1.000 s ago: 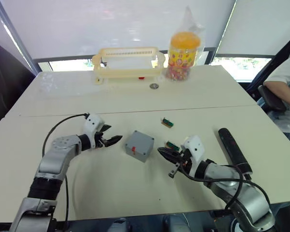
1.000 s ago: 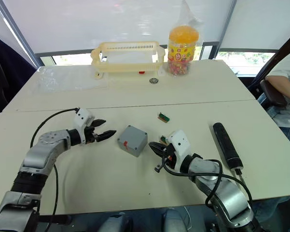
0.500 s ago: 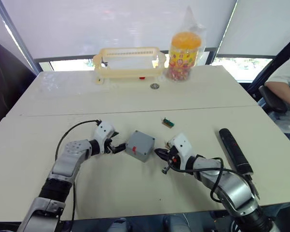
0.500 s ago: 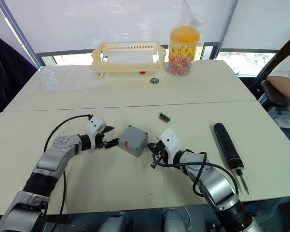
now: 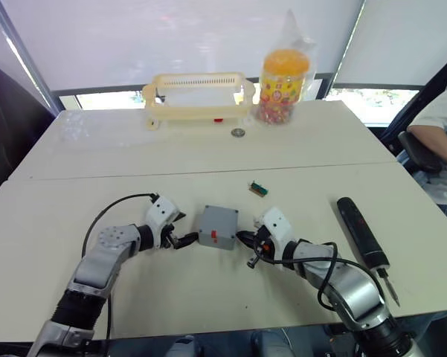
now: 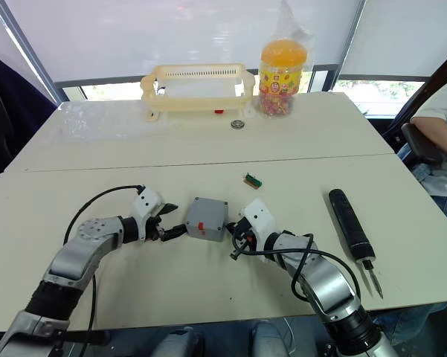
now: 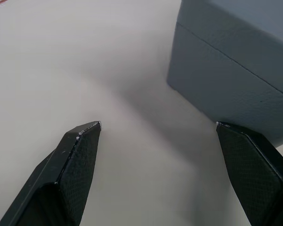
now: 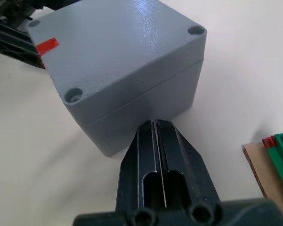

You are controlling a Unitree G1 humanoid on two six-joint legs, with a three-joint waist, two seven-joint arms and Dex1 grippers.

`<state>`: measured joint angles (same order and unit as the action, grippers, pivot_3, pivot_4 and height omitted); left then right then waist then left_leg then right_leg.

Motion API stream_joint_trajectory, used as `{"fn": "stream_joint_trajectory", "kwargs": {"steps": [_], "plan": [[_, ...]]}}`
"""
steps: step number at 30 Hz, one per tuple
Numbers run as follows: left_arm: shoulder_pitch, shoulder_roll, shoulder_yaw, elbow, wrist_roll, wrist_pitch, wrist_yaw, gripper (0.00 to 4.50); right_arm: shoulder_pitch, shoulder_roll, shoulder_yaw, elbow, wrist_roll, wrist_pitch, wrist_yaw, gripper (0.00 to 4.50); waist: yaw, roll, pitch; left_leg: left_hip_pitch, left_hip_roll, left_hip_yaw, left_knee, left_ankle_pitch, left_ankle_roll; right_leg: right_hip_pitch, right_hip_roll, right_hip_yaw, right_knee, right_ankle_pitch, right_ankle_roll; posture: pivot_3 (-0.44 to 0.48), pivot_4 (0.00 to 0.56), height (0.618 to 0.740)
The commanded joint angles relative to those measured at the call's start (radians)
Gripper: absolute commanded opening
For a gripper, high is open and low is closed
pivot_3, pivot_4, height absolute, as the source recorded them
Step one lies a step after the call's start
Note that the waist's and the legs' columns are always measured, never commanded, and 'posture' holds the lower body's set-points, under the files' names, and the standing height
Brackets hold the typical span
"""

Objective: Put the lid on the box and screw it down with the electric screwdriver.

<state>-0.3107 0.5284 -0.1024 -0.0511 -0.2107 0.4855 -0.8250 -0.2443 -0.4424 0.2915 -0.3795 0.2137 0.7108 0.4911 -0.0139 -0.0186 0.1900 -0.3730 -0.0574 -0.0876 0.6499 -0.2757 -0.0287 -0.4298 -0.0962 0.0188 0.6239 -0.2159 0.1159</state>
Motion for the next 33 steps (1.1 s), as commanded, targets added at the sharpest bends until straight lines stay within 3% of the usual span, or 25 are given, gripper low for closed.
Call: {"fn": "stream_joint_trajectory", "kwargs": {"steps": [1,19,27,28,29,30,33], "plan": [[0.023,0.003,-0.007,-0.068,-0.037,0.031,-0.021,4.0,-0.006,0.016,0.013,-0.019,0.006,-0.017,0.024,0.01,0.0,0.0,0.0,0.0,0.0,0.0,0.0,0.0,0.0,0.0,0.0,0.0,0.0,0.0,0.0,0.0,0.15,0.74],[0.083,0.007,0.01,-0.157,-0.072,0.106,-0.002,4.0,0.042,0.01,0.008,-0.086,0.015,0.012,0.05,0.01,0.001,0.0,0.0,0.0,0.0,0.0,0.0,0.0,0.0,0.0,0.0,0.0,0.0,0.0,0.0,0.0,0.15,0.74],[0.071,0.096,0.245,-0.141,-0.208,0.164,-0.02,4.0,0.095,-0.088,-0.196,-0.235,0.118,0.09,0.09,0.01,0.002,0.0,0.0,-0.001,0.0,-0.002,0.0,0.0,0.0,0.0,0.0,0.0,-0.001,0.0,0.0,0.0,0.15,0.74],[0.071,0.111,0.277,-0.16,-0.253,0.201,-0.032,4.25,0.105,-0.105,-0.229,-0.258,0.136,0.093,0.099,0.0,0.002,0.0,0.0,-0.001,0.0,-0.002,0.0,0.0,0.0,0.0,0.0,0.0,-0.002,0.0,0.0,0.0,0.15,0.74],[0.074,0.13,0.307,-0.184,-0.297,0.237,-0.047,4.5,0.113,-0.12,-0.269,-0.279,0.16,0.101,0.109,0.53,0.002,0.0,0.0,0.0,0.0,-0.002,0.0,0.0,0.0,0.001,0.0,0.0,-0.003,0.0,0.0,0.0,0.15,0.74],[0.079,0.15,0.334,-0.21,-0.336,0.269,-0.061,4.5,0.122,-0.135,-0.31,-0.298,0.181,0.098,0.121,0.79,0.002,0.0,0.0,-0.001,0.0,-0.002,0.0,0.0,0.001,0.001,0.0,0.0,-0.003,0.0,0.0,0.0,0.15,0.74],[0.083,0.189,0.385,-0.28,-0.434,0.353,-0.07,4.5,0.127,-0.155,-0.399,-0.305,0.218,0.091,0.123,2.27,0.002,0.0,0.0,-0.001,0.0,-0.002,0.0,-0.001,0.002,0.001,0.0,0.0,-0.005,0.0,0.0,0.0,0.15,0.74]]}}
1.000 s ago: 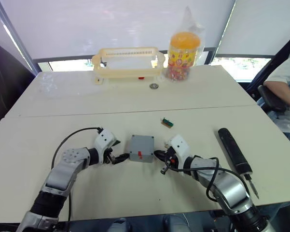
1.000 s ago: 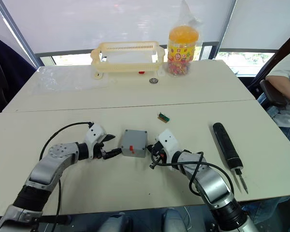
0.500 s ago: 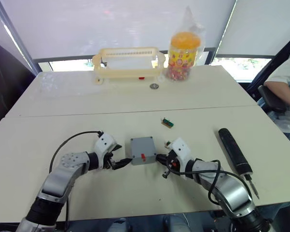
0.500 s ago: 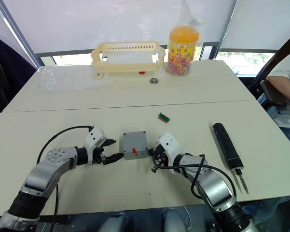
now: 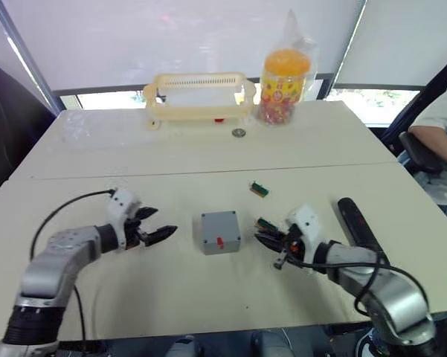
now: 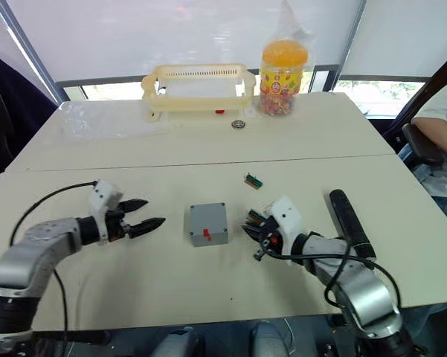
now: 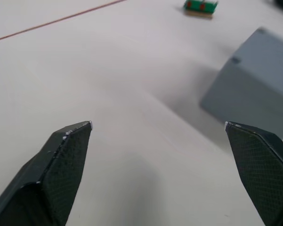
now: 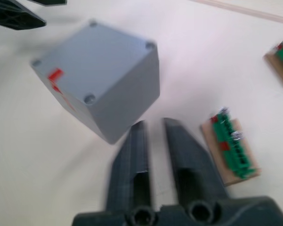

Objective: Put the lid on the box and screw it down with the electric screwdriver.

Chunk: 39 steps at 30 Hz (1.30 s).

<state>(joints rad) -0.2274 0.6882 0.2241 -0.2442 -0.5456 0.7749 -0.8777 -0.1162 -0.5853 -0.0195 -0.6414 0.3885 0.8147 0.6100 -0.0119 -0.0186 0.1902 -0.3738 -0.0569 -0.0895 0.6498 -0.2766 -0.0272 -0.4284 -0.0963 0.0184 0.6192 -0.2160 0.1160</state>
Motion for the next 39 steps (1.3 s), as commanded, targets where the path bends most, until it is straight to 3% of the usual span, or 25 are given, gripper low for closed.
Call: {"fn": "stream_joint_trajectory", "kwargs": {"steps": [1,4,5,10,16,33,36,39], "plan": [[0.001,0.037,0.071,-0.113,-0.129,0.087,-0.012,4.5,-0.005,-0.013,-0.114,-0.03,0.054,-0.01,0.0,2.83,0.0,0.0,0.0,0.0,0.0,0.0,0.0,0.0,0.0,0.0,0.0,0.0,0.0,0.0,0.0,0.0,0.15,0.74],[0.014,0.095,0.074,-0.191,-0.181,0.152,-0.012,4.5,-0.016,-0.007,-0.148,0.015,0.062,-0.024,-0.009,4.39,0.0,0.0,0.0,0.0,0.0,0.001,0.0,0.0,0.0,0.0,0.0,0.0,0.0,0.0,0.0,0.0,0.15,0.74],[0.024,0.12,0.07,-0.216,-0.201,0.171,-0.028,4.5,-0.02,0.001,-0.152,0.029,0.07,-0.018,-0.014,4.46,-0.002,0.0,0.0,0.0,0.0,0.002,0.0,0.0,0.0,0.0,0.0,0.0,0.0,0.0,0.0,0.0,0.15,0.74],[0.059,0.23,0.035,-0.321,-0.236,0.165,-0.096,4.5,-0.029,0.025,-0.105,0.09,0.086,-0.024,-0.011,4.46,-0.002,0.0,0.0,0.001,0.001,0.002,-0.001,0.0,0.0,0.0,0.0,0.0,0.0,0.0,0.0,0.0,0.15,0.74],[0.033,0.279,-0.016,-0.38,-0.241,0.144,-0.108,4.5,-0.066,0.03,-0.036,0.201,0.043,-0.076,0.002,4.46,-0.001,0.0,0.0,0.0,0.0,0.003,0.0,0.0,0.0,0.001,0.0,0.001,-0.002,-0.002,-0.004,0.0,0.15,0.74],[0.015,0.271,-0.087,-0.337,-0.21,0.103,-0.077,4.5,-0.126,0.085,0.033,0.365,-0.026,-0.185,-0.008,4.46,-0.002,0.0,0.0,0.0,0.0,0.003,-0.001,0.0,0.0,0.001,0.0,0.001,-0.002,0.0,-0.002,0.0,0.15,0.74],[0.013,0.267,-0.089,-0.335,-0.214,0.101,-0.068,4.5,-0.127,0.093,0.04,0.378,-0.041,-0.198,-0.014,3.58,-0.002,0.0,0.0,0.0,0.0,0.003,-0.001,0.0,0.0,0.001,0.0,0.001,-0.002,0.0,-0.001,0.0,0.15,0.74],[0.02,0.268,-0.09,-0.33,-0.21,0.094,-0.068,4.5,-0.129,0.098,0.047,0.386,-0.051,-0.207,-0.019,2.12,-0.002,0.0,0.0,0.0,0.0,0.003,-0.001,0.0,0.0,0.001,0.0,0.001,-0.002,0.0,-0.001,0.0,0.15,0.74]]}}
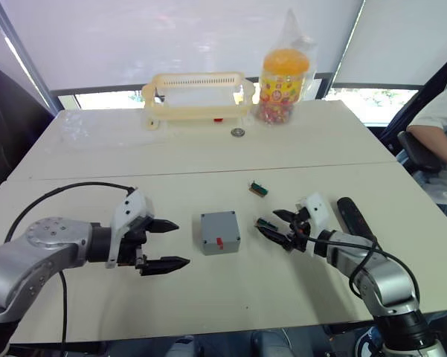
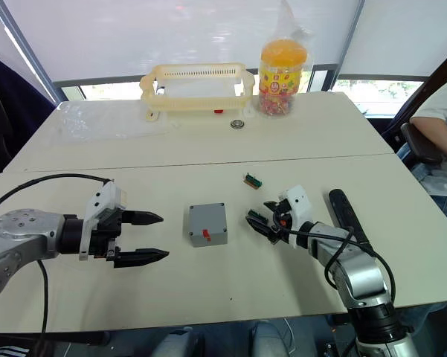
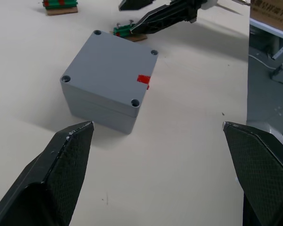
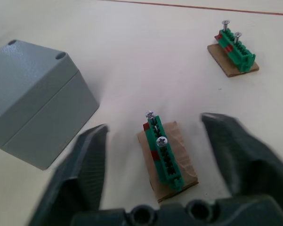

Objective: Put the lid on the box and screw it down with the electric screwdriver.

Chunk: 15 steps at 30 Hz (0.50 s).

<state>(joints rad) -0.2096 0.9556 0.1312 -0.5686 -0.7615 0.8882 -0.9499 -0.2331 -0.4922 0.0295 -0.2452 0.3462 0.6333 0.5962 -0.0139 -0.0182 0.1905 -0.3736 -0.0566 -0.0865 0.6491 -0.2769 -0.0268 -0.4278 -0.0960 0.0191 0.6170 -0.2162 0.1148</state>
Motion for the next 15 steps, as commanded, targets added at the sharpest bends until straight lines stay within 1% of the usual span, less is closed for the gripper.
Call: {"fn": "stream_joint_trajectory", "kwargs": {"steps": [1,13,15], "plan": [[0.006,0.001,0.003,-0.003,0.009,-0.022,0.005,4.5,-0.011,0.006,0.0,-0.011,-0.011,-0.028,-0.005,1.6,0.0,0.0,0.0,0.0,0.0,0.0,0.0,0.0,0.0,0.0,0.0,0.0,0.0,0.0,0.0,0.0,0.15,0.74],[0.006,-0.012,-0.009,0.013,0.031,-0.04,0.015,4.5,0.008,0.007,0.002,0.0,-0.034,-0.046,-0.002,1.6,0.0,0.0,0.0,0.0,0.0,0.0,0.0,0.0,0.0,0.0,0.0,0.0,0.0,0.0,0.0,0.0,0.15,0.74],[0.006,-0.014,-0.012,0.017,0.037,-0.045,0.017,4.5,0.008,0.005,0.008,0.006,-0.04,-0.051,-0.001,1.05,0.0,0.0,0.0,0.0,0.0,0.0,0.0,0.0,0.0,0.0,0.0,0.0,0.0,0.0,0.0,0.0,0.15,0.74]]}}
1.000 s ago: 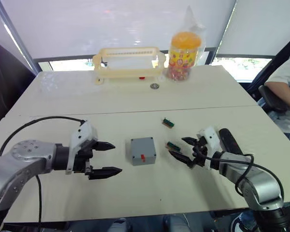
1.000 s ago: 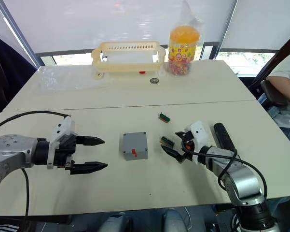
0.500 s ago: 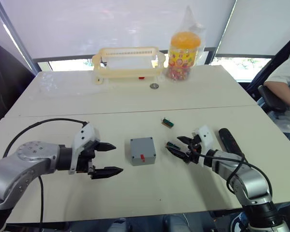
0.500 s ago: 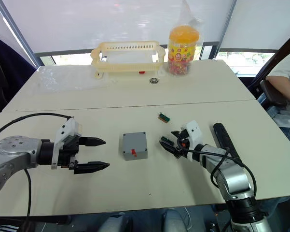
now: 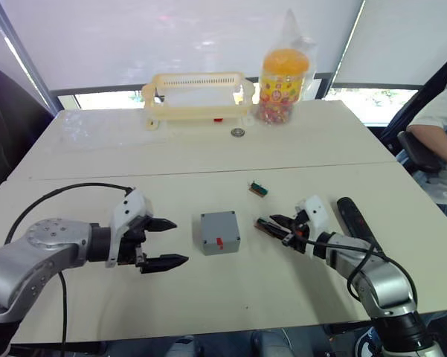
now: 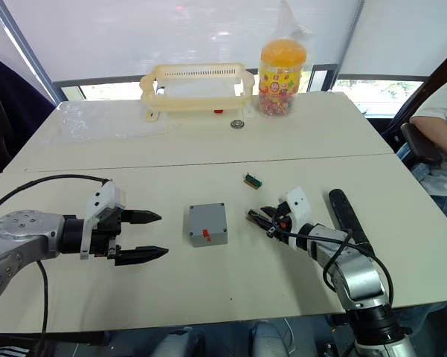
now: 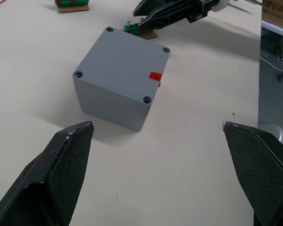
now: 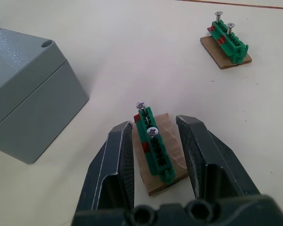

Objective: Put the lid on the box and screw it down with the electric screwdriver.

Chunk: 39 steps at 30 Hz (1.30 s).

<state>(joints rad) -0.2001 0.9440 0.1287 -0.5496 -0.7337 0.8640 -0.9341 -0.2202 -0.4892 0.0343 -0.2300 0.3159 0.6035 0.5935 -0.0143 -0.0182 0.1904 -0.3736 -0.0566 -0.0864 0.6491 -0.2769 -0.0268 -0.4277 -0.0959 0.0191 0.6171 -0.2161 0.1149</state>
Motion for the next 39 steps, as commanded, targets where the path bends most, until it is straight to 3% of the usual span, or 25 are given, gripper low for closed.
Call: {"fn": "stream_joint_trajectory", "kwargs": {"steps": [1,2,3,11,24,31,39], "plan": [[-0.005,-0.004,-0.01,-0.001,0.012,-0.022,0.001,4.5,-0.005,0.002,0.005,-0.006,-0.012,-0.023,0.002,0.7,0.0,0.0,0.0,0.0,0.0,0.0,0.0,0.0,0.0,0.0,0.0,0.0,0.0,0.0,0.0,0.0,0.15,0.74],[-0.006,-0.005,-0.011,-0.001,0.013,-0.023,0.002,4.5,-0.005,0.002,0.006,-0.005,-0.013,-0.024,0.003,0.2,0.0,0.0,0.0,0.0,0.0,0.0,0.0,0.0,0.0,0.0,0.0,0.0,0.0,0.0,0.0,0.0,0.15,0.74],[-0.006,-0.005,-0.011,0.0,0.013,-0.024,0.003,4.5,-0.006,0.004,0.006,-0.004,-0.013,-0.023,0.003,0.04,0.0,0.0,0.0,0.0,0.0,0.0,0.0,0.0,0.0,0.0,0.0,0.0,0.0,0.0,0.0,0.0,0.15,0.74],[-0.003,-0.004,-0.012,0.015,0.026,-0.04,0.004,4.5,-0.004,0.008,-0.003,-0.02,-0.012,-0.018,0.003,0.04,0.0,0.0,0.0,0.0,0.0,0.0,0.0,0.0,0.0,0.0,0.0,0.0,0.0,0.0,0.0,0.0,0.15,0.74],[-0.004,-0.015,-0.034,0.034,0.045,-0.06,-0.005,4.5,-0.026,-0.022,-0.068,-0.221,0.077,0.109,-0.022,0.04,0.001,0.0,0.0,0.0,0.0,0.0,0.0,0.0,0.0,0.0,0.0,0.0,0.0,0.0,0.0,0.0,0.15,0.74],[-0.028,0.017,0.001,0.074,0.022,-0.049,-0.053,4.5,-0.211,-0.012,-0.043,-0.277,0.191,0.224,0.007,0.04,-0.006,0.0,0.0,0.0,0.001,0.0,0.0,0.0,0.0,-0.001,0.0,0.0,0.0,0.0,0.0,0.0,0.15,0.74],[-0.05,0.013,0.042,0.108,0.009,-0.044,-0.035,4.5,-0.317,0.047,0.085,-0.159,0.158,0.21,0.025,0.04,0.002,0.0,0.0,-0.001,0.001,-0.001,0.0,0.0,0.0,-0.001,0.0,-0.001,-0.001,0.001,0.0,0.0,0.15,0.74]]}}
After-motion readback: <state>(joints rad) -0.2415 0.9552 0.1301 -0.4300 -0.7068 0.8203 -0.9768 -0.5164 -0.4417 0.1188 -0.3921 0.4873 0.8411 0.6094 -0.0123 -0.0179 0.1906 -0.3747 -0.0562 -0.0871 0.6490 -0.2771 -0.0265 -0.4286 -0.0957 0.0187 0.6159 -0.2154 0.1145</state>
